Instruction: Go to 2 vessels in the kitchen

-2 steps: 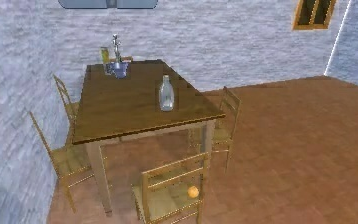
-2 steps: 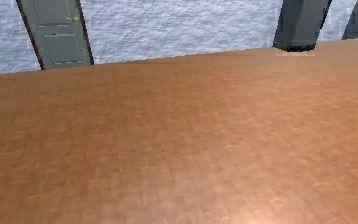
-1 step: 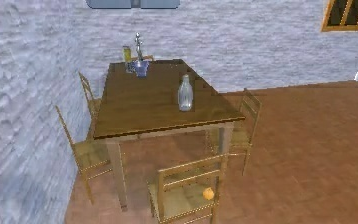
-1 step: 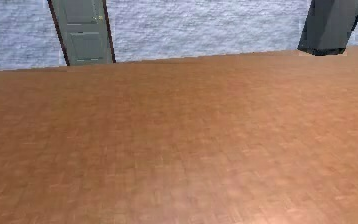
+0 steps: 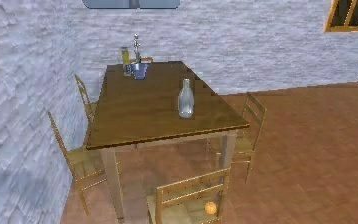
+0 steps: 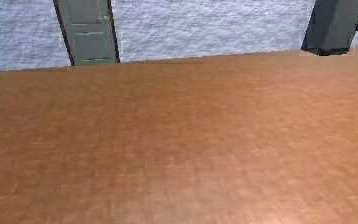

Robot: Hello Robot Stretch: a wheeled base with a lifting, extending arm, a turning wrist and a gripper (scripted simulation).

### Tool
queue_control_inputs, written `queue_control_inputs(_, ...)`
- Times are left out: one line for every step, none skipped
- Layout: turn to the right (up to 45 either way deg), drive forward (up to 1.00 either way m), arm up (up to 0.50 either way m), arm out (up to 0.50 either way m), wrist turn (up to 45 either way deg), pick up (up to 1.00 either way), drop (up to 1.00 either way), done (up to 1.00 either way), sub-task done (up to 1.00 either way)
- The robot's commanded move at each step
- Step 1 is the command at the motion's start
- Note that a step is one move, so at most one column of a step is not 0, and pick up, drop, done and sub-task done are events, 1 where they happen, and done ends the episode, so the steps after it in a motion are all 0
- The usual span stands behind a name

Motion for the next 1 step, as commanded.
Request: queue_control_inputs(0.0,0.0,0.0,0.0,0.0,0.0,0.0,1.0,0.0)
